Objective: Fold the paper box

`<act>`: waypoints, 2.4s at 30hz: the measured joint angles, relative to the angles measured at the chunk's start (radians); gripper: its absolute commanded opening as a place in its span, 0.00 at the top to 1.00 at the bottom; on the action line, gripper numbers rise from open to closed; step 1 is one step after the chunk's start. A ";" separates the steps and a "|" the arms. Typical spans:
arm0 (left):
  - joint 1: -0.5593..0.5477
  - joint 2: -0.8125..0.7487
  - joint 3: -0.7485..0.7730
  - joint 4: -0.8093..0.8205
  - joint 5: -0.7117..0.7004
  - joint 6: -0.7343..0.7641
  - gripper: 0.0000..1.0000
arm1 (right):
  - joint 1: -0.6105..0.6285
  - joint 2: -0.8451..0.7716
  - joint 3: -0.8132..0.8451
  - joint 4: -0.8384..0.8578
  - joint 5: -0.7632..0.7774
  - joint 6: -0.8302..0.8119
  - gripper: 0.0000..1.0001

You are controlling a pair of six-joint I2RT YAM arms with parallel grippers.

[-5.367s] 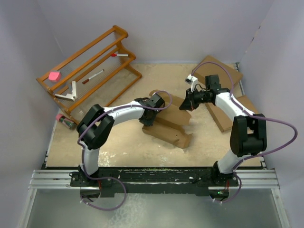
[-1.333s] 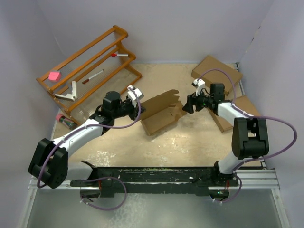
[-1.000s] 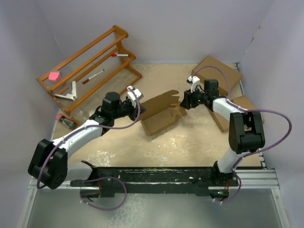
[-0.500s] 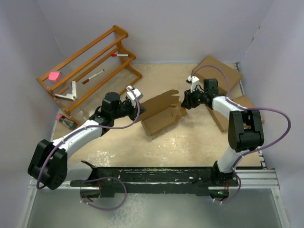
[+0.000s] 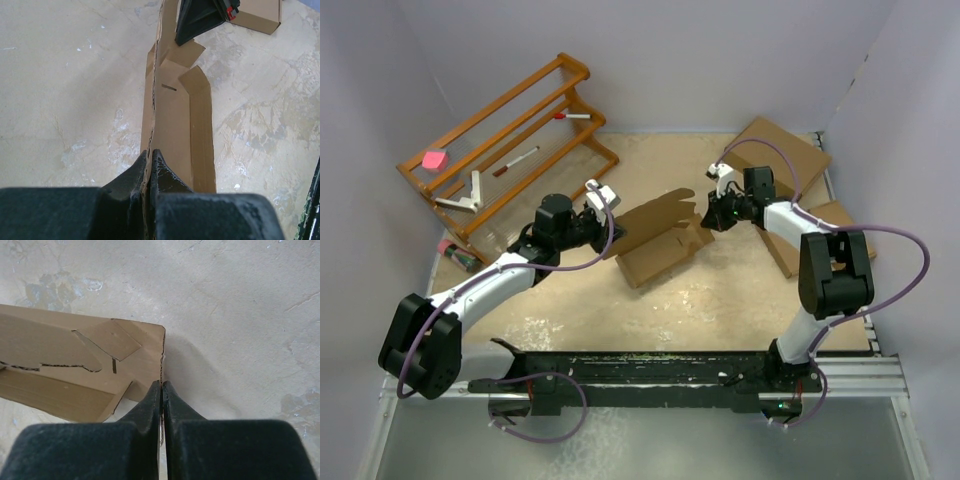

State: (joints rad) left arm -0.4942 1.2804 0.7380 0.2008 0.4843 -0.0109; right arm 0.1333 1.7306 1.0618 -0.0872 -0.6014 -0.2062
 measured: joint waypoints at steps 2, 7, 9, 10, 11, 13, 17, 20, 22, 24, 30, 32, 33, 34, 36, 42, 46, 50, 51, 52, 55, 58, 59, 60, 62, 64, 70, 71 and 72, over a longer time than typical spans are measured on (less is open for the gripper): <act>0.000 0.000 0.000 -0.001 -0.003 -0.004 0.96 | 0.000 -0.001 0.000 0.000 -0.005 -0.002 1.00; 0.000 0.000 0.000 -0.003 -0.022 -0.016 0.96 | 0.000 -0.050 -0.008 -0.001 -0.029 -0.011 1.00; 0.000 0.000 0.000 -0.005 -0.033 -0.026 0.96 | -0.001 -0.090 -0.018 0.002 -0.047 -0.017 1.00; 0.001 0.000 0.000 -0.006 -0.037 -0.031 0.96 | 0.000 -0.106 -0.021 0.003 -0.058 -0.020 1.00; 0.001 0.001 0.000 -0.006 -0.042 -0.035 0.96 | 0.000 -0.123 -0.024 0.003 -0.072 -0.024 1.00; 0.001 0.001 0.001 -0.006 -0.048 -0.050 0.96 | 0.001 -0.144 -0.024 0.005 -0.097 -0.034 1.00; 0.003 0.001 0.001 -0.006 -0.058 -0.071 0.96 | 0.003 -0.149 -0.027 0.008 -0.127 -0.050 1.00; 0.003 0.001 0.004 -0.008 -0.069 -0.087 0.96 | 0.003 -0.149 -0.035 0.008 -0.148 -0.060 1.00; 0.003 0.005 0.008 -0.008 -0.074 -0.103 0.96 | 0.005 -0.149 -0.039 0.009 -0.155 -0.064 1.00; 0.004 0.012 0.014 -0.009 -0.078 -0.115 0.96 | 0.010 -0.149 -0.040 0.009 -0.159 -0.068 1.00; 0.003 0.053 0.043 -0.008 -0.068 -0.127 0.96 | 0.061 -0.149 -0.040 0.010 -0.134 -0.068 1.00; 0.003 0.062 0.057 -0.018 -0.067 -0.118 0.96 | 0.077 -0.149 -0.040 0.011 -0.111 -0.067 1.00; 0.003 0.064 0.065 -0.028 -0.067 -0.110 0.96 | 0.081 -0.149 -0.040 0.011 -0.097 -0.067 0.99; 0.003 0.064 0.072 -0.039 -0.066 -0.101 0.96 | 0.083 -0.149 -0.040 0.012 -0.092 -0.067 0.97; 0.002 0.064 0.091 -0.062 -0.064 -0.082 0.96 | 0.082 -0.148 -0.040 0.014 -0.087 -0.066 0.91; 0.002 0.070 0.132 -0.106 -0.053 -0.027 0.96 | 0.078 -0.090 -0.029 0.012 -0.137 -0.040 0.80; 0.001 0.087 0.147 -0.125 -0.047 0.004 0.96 | 0.062 -0.035 -0.027 0.007 -0.179 -0.026 0.72; 0.001 0.100 0.159 -0.145 -0.044 0.028 0.96 | 0.042 -0.009 -0.023 -0.017 -0.227 -0.018 0.48; 0.001 0.104 0.162 -0.152 -0.043 0.032 0.96 | 0.036 -0.009 -0.023 -0.024 -0.245 -0.018 0.42; 0.001 0.108 0.166 -0.159 -0.042 0.035 0.96 | 0.029 -0.009 -0.022 -0.031 -0.270 -0.019 0.36; 0.001 0.117 0.172 -0.170 -0.042 0.047 0.96 | 0.017 -0.009 -0.018 -0.044 -0.351 -0.020 0.25; 0.001 0.121 0.175 -0.176 -0.042 0.053 0.96 | 0.011 -0.007 -0.011 -0.052 -0.434 -0.018 0.22; 0.001 0.121 0.175 -0.177 -0.042 0.055 0.96 | 0.010 -0.004 -0.009 -0.051 -0.450 -0.015 0.22; 0.001 0.122 0.175 -0.179 -0.042 0.057 0.96 | 0.010 0.003 -0.004 -0.050 -0.470 -0.004 0.23; 0.001 0.123 0.175 -0.182 -0.042 0.057 0.96 | 0.005 0.023 0.000 -0.041 -0.491 0.023 0.25; 0.001 0.124 0.175 -0.182 -0.042 0.057 0.96 | -0.003 0.053 0.000 -0.024 -0.511 0.065 0.28; 0.001 0.124 0.175 -0.183 -0.042 0.057 0.96 | -0.050 0.111 0.000 0.038 -0.570 0.186 0.51; 0.001 0.124 0.175 -0.182 -0.042 0.057 0.96 | -0.058 0.111 -0.001 0.051 -0.571 0.207 0.57; 0.001 0.124 0.175 -0.183 -0.042 0.057 0.96 | -0.062 0.111 -0.002 0.063 -0.572 0.221 0.64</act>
State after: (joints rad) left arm -0.4934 1.4044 0.9127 0.0181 0.4419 0.0463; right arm 0.0711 1.8412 1.0603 -0.0238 -1.1732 0.0151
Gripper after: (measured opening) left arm 0.046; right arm 0.525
